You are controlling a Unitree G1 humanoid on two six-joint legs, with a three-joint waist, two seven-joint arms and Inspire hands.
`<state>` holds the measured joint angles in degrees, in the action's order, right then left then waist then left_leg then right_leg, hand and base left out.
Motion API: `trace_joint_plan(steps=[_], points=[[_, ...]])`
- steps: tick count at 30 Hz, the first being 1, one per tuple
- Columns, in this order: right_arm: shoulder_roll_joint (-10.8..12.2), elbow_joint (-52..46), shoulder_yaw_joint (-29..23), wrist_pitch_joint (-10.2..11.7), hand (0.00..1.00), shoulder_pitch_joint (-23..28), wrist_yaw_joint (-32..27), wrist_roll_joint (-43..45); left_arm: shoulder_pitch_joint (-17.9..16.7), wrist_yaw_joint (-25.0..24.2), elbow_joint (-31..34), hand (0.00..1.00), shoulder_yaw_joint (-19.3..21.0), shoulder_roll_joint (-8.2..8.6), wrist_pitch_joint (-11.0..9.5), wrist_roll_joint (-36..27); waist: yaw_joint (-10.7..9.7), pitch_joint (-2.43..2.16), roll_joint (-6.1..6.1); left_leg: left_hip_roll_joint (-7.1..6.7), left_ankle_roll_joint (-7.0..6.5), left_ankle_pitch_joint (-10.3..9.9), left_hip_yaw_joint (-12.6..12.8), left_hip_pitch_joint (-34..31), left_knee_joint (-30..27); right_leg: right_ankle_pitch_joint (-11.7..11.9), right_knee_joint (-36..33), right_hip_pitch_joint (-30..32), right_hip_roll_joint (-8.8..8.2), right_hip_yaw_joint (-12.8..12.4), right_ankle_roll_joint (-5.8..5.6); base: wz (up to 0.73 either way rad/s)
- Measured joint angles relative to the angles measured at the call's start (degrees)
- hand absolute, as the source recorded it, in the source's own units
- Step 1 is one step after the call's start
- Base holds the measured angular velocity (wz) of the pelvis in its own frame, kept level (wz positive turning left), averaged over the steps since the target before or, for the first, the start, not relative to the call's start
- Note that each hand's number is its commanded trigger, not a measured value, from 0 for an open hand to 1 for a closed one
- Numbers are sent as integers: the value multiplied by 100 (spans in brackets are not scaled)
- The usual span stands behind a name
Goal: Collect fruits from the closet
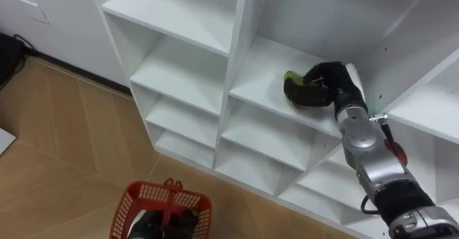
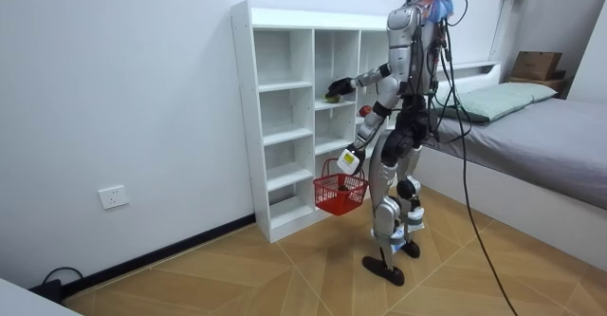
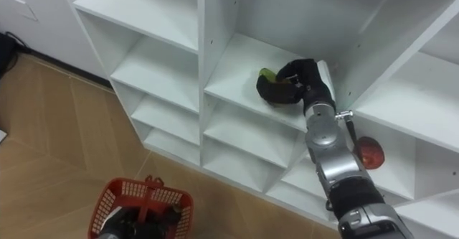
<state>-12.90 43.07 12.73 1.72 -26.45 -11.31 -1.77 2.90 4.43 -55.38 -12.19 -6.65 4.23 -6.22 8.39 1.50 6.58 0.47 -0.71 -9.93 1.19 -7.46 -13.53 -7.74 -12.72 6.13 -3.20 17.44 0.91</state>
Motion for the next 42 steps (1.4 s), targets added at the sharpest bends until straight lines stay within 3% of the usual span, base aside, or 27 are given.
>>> trace_joint_plan(steps=[11,24,42], points=[[150,78,-37,-2,100,-1,-19,238,18,36,16,100,-1,44,-4,-97,-23,-16,27,0,0,0,20,6,-7,0,-1,0,-1,-21,0,0],[162,70,-47,12,100,0,27,258,101,-39,14,100,-45,73,-4,-109,-28,-11,10,4,0,0,29,13,-6,0,-1,0,3,-31,1,0],[194,-107,-42,125,100,73,47,-25,107,-93,4,100,-260,118,-53,-234,-127,-14,-160,9,0,0,36,59,-5,0,-2,-12,6,-109,1,-1]])
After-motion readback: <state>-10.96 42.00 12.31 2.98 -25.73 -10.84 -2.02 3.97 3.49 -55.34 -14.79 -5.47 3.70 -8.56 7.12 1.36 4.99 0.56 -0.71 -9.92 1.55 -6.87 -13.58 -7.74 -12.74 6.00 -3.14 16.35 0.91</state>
